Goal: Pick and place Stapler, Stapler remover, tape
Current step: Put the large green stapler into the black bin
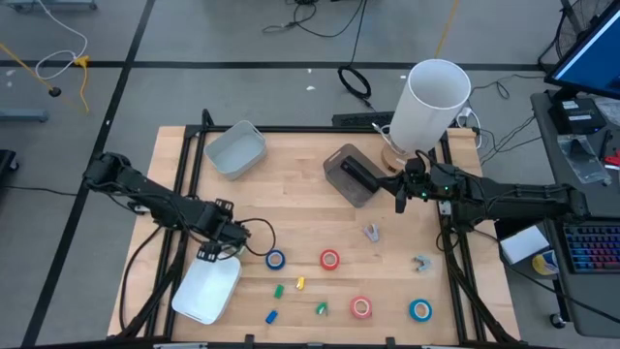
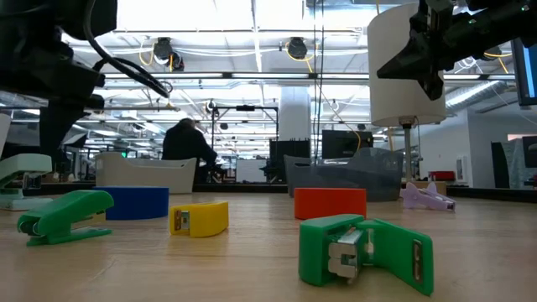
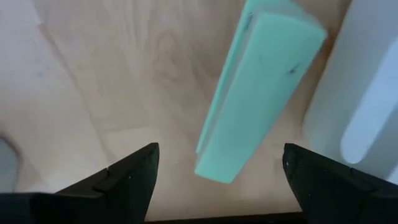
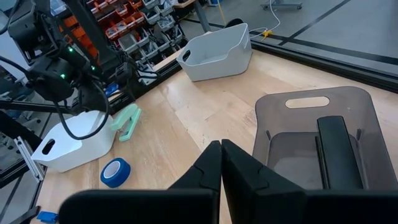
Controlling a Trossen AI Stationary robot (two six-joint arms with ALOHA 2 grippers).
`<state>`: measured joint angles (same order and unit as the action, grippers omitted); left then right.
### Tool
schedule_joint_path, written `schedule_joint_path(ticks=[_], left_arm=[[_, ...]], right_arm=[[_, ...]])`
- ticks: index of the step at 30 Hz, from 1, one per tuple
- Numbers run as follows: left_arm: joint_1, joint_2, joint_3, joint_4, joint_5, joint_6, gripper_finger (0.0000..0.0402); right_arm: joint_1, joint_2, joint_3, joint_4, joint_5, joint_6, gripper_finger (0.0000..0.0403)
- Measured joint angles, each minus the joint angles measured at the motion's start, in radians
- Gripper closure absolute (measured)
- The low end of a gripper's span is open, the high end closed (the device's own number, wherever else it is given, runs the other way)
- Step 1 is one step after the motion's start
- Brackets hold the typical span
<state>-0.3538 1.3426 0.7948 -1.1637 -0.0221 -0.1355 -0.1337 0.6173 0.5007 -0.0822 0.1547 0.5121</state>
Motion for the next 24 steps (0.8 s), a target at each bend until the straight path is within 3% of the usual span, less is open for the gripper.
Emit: schedule_joint_path(ticks=[11, 21, 24], left_arm=[[-0.001, 0.0, -0.029, 0.053, 0.049, -0.022, 0.0215], [0.002, 0.0, -0.023, 0.043, 0.023, -0.049, 0.0385], [0.02, 0.0, -0.022, 0.037, 0.004, -0.099, 0.039]], right_arm=[[0.0, 0.0, 0.0, 0.0, -0.003, 0.0, 0.0399], [0.0, 0.0, 0.0, 0.001, -0.003, 0.0, 0.0399], [0.0, 0.0, 0.0, 0.003, -0.003, 0.0, 0.0399]])
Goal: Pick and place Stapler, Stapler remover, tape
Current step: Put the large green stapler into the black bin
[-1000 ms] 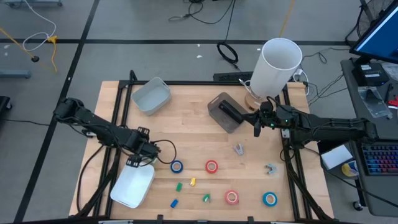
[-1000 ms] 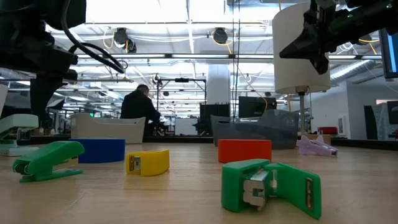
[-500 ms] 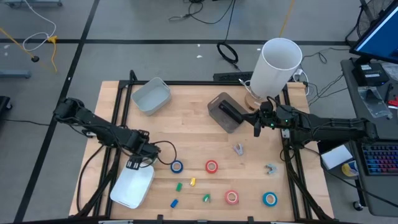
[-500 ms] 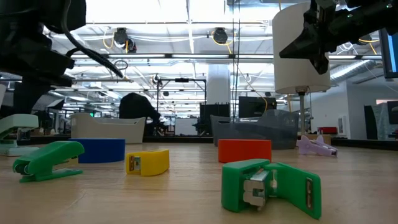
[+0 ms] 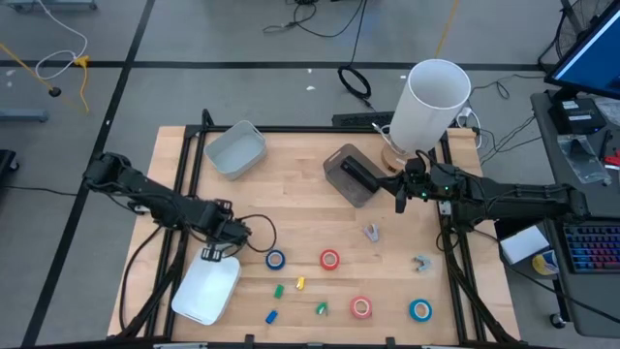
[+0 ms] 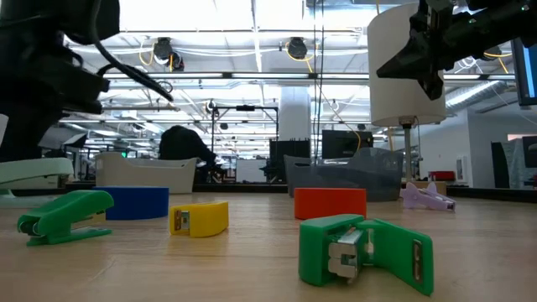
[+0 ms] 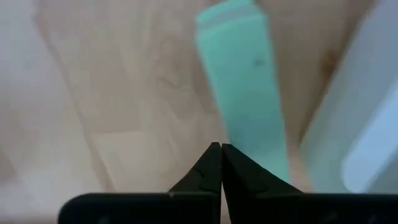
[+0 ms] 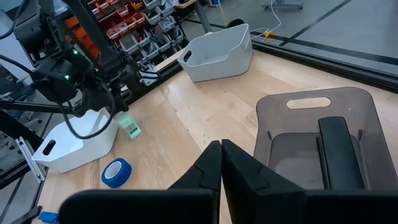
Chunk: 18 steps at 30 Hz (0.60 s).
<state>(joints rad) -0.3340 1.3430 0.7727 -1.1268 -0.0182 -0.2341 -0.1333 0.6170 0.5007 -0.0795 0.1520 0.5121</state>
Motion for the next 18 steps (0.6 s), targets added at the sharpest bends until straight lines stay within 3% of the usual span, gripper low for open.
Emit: schedule_joint_path(ticks=[13, 18], left_arm=[[0.064, 0.0, 0.0, -0.058, -0.001, -0.132, 0.0395], [0.08, -0.003, 0.001, -0.029, 0.026, -0.138, 0.0365]], right_arm=[[0.0, 0.0, 0.0, 0.0, 0.0, 0.0, 0.0399], [0.0, 0.0, 0.0, 0.0, 0.0, -0.002, 0.0399]])
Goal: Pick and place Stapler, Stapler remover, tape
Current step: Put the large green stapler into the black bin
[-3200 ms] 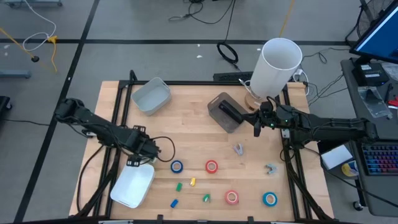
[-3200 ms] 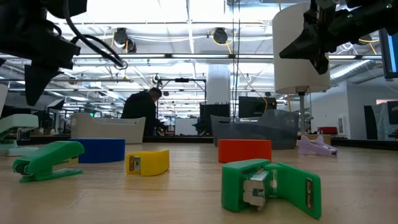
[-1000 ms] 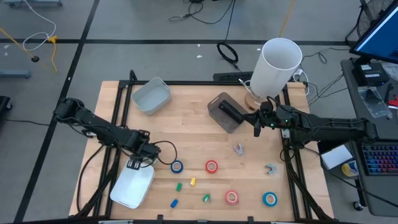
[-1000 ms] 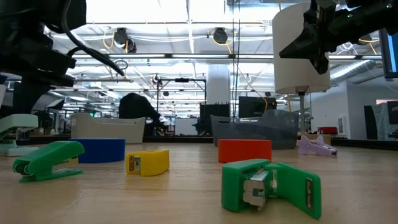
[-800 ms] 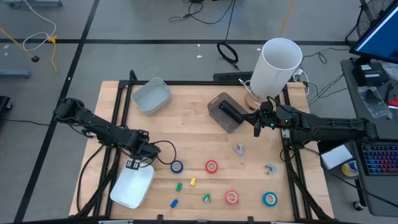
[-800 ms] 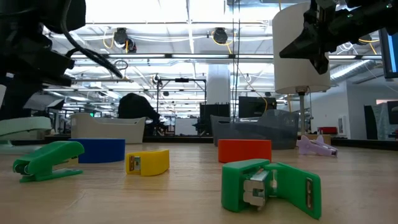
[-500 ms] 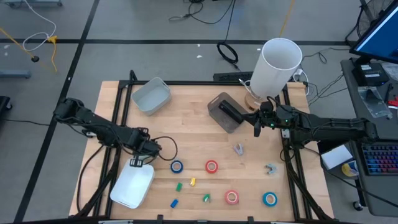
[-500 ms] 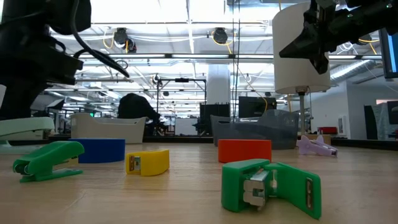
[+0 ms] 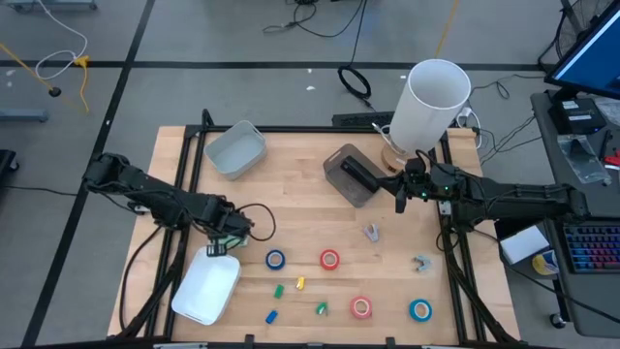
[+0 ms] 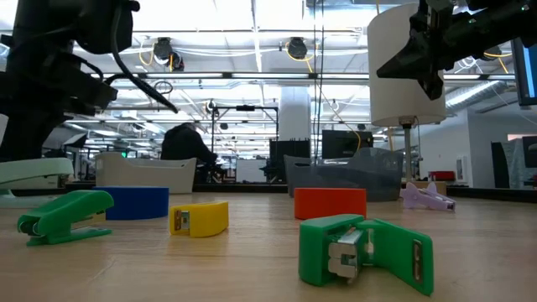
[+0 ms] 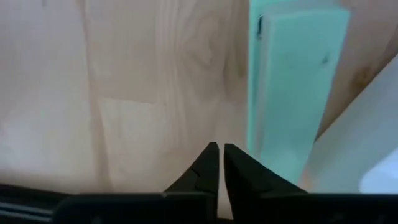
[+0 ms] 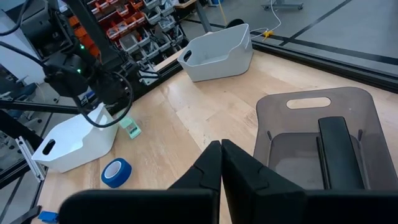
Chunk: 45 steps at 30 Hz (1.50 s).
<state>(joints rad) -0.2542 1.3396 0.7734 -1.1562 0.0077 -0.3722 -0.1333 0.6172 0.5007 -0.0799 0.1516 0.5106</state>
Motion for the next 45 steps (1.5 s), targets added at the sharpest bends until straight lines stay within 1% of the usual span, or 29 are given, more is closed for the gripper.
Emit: schedule_joint_path(ticks=[4, 12, 15, 17, 20, 24, 26, 30, 33, 38, 40, 45], left_arm=[[0.001, 0.0, 0.0, 0.029, -0.003, 0.0, 0.0319], [0.001, 0.0, 0.0, 0.058, -0.008, 0.0, 0.0211], [0.001, -0.013, 0.0, 0.048, -0.018, -0.003, 0.0182], [0.008, -0.026, 0.0, 0.043, -0.039, -0.019, 0.017], [0.03, -0.069, 0.004, 0.029, -0.069, -0.045, 0.016], [0.062, -0.137, 0.032, 0.038, -0.063, -0.081, 0.0158], [0.063, -0.158, 0.04, 0.088, -0.053, -0.076, 0.0158], [0.045, -0.165, 0.04, 0.233, -0.033, -0.003, 0.0158], [0.036, -0.132, 0.041, 0.295, -0.025, 0.013, 0.0158], [0.019, -0.048, 0.04, 0.256, 0.054, 0.034, 0.0158], [0.01, -0.018, 0.04, 0.265, 0.08, 0.036, 0.0158], [-0.004, 0.033, 0.04, 0.286, 0.112, 0.024, 0.0158]], right_arm=[[0.0, 0.0, 0.0, 0.0, 0.0, 0.0, 0.0399], [0.0, 0.0, 0.0, -0.001, 0.0, -0.002, 0.0399], [0.0, 0.0, 0.0, -0.001, 0.0, -0.002, 0.0399], [0.0, 0.0, 0.0, -0.001, 0.0, -0.002, 0.0399], [0.0, 0.0, 0.0, -0.002, 0.001, -0.002, 0.0399], [0.0, 0.0, 0.0, -0.002, 0.002, -0.002, 0.0399], [0.0, 0.0, 0.0, -0.002, 0.002, -0.002, 0.0399], [0.0, 0.0, 0.0, 0.0, 0.003, -0.002, 0.0399], [0.0, 0.0, 0.0, 0.0, 0.003, -0.002, 0.0399], [0.0, 0.0, 0.0, 0.0, 0.003, -0.002, 0.0399], [0.0, 0.0, 0.0, 0.0, 0.003, -0.002, 0.0399], [0.0, 0.0, 0.0, 0.0, 0.003, -0.002, 0.0399]])
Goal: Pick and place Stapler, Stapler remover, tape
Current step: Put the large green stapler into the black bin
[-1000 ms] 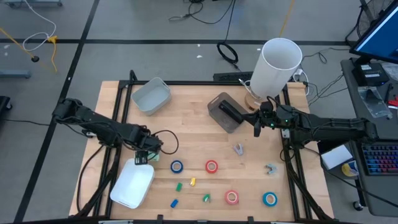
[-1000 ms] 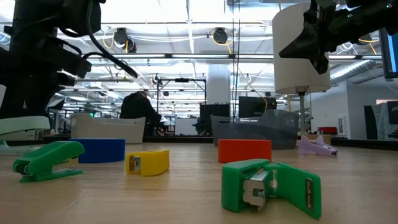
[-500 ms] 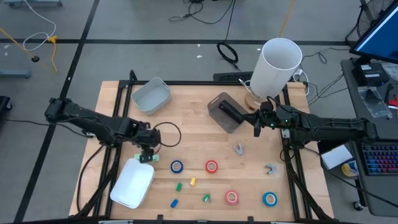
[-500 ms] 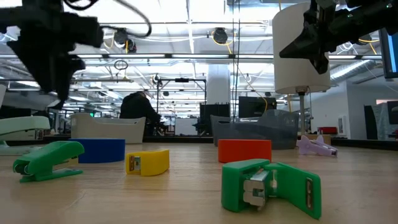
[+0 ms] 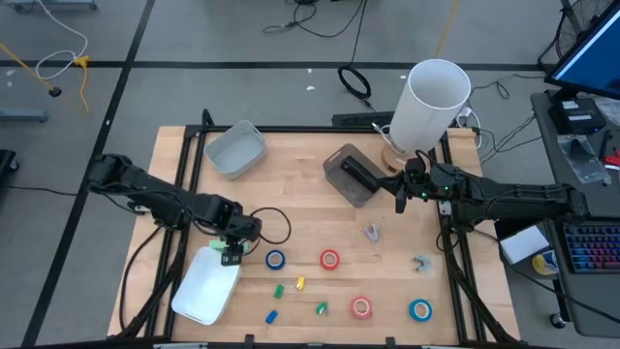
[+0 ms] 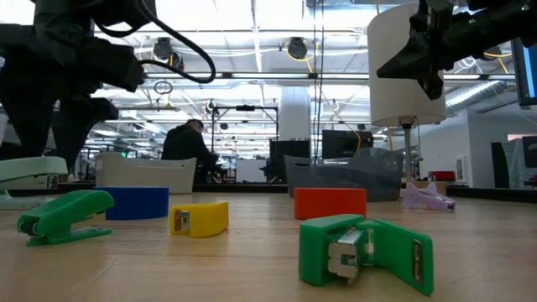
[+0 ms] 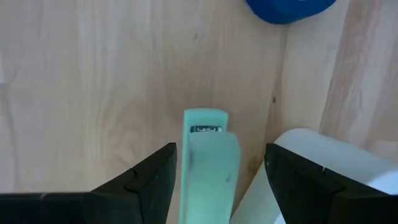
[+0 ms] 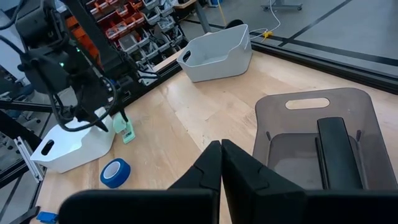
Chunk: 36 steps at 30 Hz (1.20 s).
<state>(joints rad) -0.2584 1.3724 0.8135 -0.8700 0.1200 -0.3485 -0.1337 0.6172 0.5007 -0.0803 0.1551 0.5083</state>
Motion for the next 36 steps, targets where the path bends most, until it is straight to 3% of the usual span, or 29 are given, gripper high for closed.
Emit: schedule_joint_path(ticks=[31, 36], left_arm=[[-0.011, 0.016, -0.106, -0.049, 0.012, 0.058, 0.0158], [-0.011, 0.016, -0.106, -0.068, 0.012, 0.058, 0.0193]], right_arm=[[0.0, 0.0, 0.0, -0.003, 0.0, -0.008, 0.0399], [0.0, 0.0, 0.0, -0.003, 0.0, -0.008, 0.0399]])
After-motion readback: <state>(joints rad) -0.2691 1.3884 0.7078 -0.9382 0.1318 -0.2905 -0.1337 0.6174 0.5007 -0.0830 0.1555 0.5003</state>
